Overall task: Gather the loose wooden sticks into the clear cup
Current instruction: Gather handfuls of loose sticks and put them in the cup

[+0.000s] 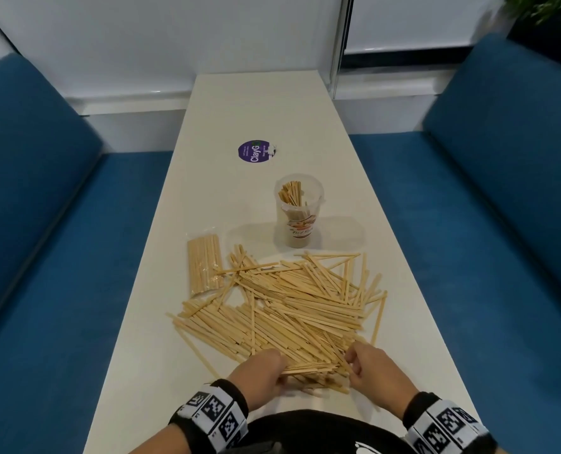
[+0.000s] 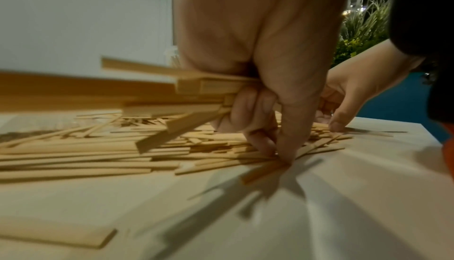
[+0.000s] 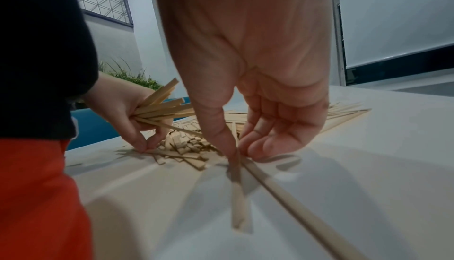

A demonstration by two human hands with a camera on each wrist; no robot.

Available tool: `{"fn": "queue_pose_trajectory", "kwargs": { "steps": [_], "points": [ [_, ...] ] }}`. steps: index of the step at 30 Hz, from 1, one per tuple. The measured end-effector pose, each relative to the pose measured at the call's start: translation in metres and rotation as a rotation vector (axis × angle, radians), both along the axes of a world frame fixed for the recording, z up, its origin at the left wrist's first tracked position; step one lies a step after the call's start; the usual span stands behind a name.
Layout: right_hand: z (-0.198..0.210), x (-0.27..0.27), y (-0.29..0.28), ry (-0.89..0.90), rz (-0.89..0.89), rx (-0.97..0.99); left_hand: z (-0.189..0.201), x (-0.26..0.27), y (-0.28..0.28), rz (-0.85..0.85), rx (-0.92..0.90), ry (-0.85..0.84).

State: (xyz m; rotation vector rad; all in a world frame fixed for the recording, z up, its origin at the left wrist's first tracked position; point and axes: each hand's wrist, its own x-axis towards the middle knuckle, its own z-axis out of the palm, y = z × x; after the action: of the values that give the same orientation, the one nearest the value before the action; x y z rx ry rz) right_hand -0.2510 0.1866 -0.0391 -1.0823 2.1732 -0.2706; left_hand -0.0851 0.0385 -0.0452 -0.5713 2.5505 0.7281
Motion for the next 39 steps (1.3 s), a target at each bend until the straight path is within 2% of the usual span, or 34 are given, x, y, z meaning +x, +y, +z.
{"fn": "queue_pose_trajectory", "kwargs": {
  "steps": [5,14,18,28,31,35,39],
  "points": [
    [-0.002,0.003,-0.003,0.056,0.054,0.054,0.003,-0.001,0.000,-0.034,-0.028,-0.007],
    [0.017,-0.015,-0.006,0.021,-0.020,-0.004,0.003,0.001,-0.003,-0.084,-0.052,0.011],
    [0.032,-0.025,-0.011,-0.017,-0.101,-0.118,0.006,0.003,-0.008,-0.037,-0.045,0.017],
    [0.044,-0.029,-0.024,-0.260,-0.258,-0.237,0.010,0.001,-0.002,-0.185,-0.099,-0.024],
    [0.044,-0.031,-0.027,-0.330,-0.341,-0.283,0.016,0.002,-0.008,-0.026,0.034,0.041],
    [0.051,-0.032,-0.036,-0.381,-0.391,-0.381,0.032,0.002,-0.030,0.334,0.292,0.218],
    [0.063,-0.022,-0.057,-0.464,-0.381,-0.454,0.049,-0.002,-0.049,0.736,0.618,0.322]
  ]
}}
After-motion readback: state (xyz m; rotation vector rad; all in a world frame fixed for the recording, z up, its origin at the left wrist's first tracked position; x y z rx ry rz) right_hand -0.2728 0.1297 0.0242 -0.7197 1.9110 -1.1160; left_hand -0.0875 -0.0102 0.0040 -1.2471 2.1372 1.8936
